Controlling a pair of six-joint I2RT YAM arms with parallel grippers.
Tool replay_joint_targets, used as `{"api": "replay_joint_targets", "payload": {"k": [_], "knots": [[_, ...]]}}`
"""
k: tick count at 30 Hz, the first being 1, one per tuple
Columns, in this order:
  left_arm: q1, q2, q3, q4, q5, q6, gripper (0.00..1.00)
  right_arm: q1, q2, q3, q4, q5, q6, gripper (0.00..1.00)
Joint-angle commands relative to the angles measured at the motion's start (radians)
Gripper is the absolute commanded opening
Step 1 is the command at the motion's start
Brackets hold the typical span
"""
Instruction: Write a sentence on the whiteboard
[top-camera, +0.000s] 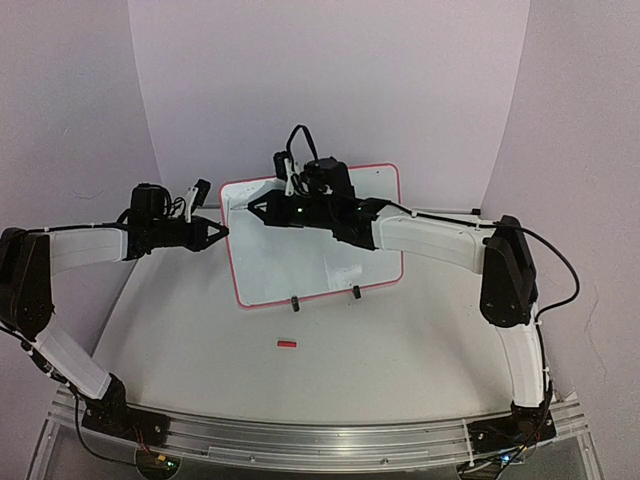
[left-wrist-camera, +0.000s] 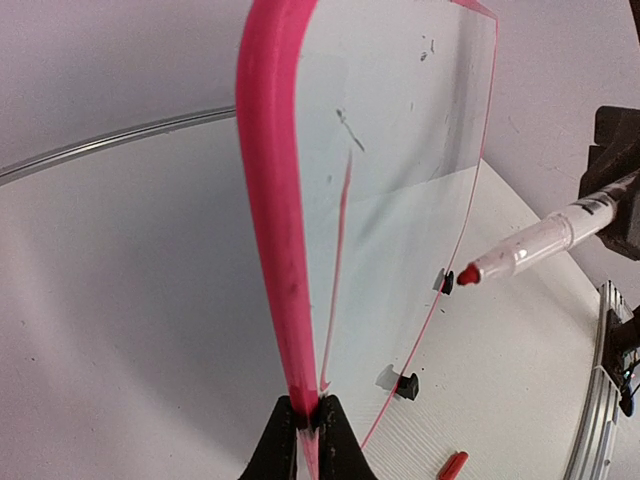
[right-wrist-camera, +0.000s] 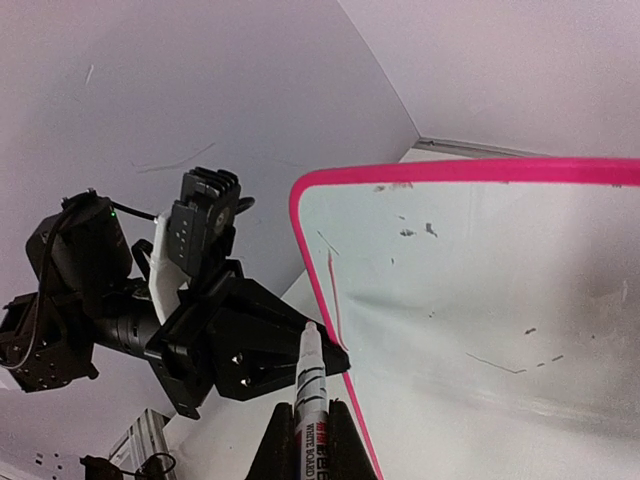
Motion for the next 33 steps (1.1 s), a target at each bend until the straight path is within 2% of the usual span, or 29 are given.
{"api": "replay_joint_targets", "payload": {"k": [1,33], "knots": [[-0.005,-0.012,0.013,0.005,0.002,0.024,0.00,-0.001,-0.014,0.050,0.041,-0.004,0.008,0.00],[-0.005,-0.009,0.018,-0.004,-0.006,0.053,0.00,-0.001,0.101,0.150,-0.047,0.030,0.014,0.00]]}}
